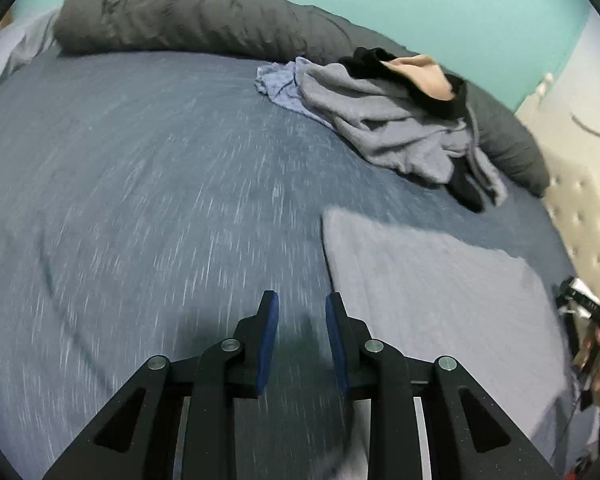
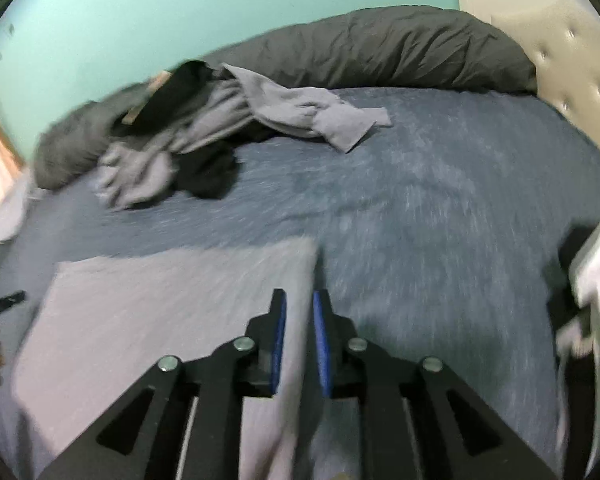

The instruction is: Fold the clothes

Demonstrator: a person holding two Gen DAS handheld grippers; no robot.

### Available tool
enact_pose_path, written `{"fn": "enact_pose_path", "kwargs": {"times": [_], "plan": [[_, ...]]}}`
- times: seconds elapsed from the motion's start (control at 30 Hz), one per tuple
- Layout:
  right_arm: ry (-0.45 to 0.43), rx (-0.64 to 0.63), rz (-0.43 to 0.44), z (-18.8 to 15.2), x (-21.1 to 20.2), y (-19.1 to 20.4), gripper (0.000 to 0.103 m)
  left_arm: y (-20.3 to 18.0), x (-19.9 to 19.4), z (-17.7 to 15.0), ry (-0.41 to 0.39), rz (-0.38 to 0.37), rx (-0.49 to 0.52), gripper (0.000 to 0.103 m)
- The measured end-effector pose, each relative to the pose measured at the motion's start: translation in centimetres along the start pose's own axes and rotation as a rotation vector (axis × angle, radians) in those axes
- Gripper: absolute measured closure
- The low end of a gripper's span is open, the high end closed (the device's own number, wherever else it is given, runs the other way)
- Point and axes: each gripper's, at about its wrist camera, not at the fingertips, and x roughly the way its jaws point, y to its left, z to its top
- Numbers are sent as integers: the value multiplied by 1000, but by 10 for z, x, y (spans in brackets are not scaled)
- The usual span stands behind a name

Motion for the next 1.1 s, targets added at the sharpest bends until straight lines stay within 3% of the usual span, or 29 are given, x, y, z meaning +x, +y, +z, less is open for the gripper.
{"fn": "enact_pose_path", "kwargs": {"times": [0.1,0.3,0.47,0.6,0.7,1.03,1.07,1.1], "plan": [[15,16,62,-38,-32,2,73,-2,-23,-39,8,-23,-4,76],[87,-8,75,-111,-73,10,71,-12,-59,-112,12,-84,-23,74],[120,-8,52,-141,-80,13,71,-22,-72,-146,4,-91,6,66],[134,-56,23,-151,-78,27,71,-23,-83,-161,-31,-91,21,59],[144,-77,3,-154,-73,34,71,-29,-84,-164,-36,-60,75,58],[175,-125,-49,-164,-56,48,72,-36,-73,-168,-30,-95,142,58],[178,-129,-54,-165,-55,49,77,-38,-72,-168,-30,-100,157,62],[181,-134,-59,-166,-53,50,83,-41,-71,-168,-30,-104,171,77]]}}
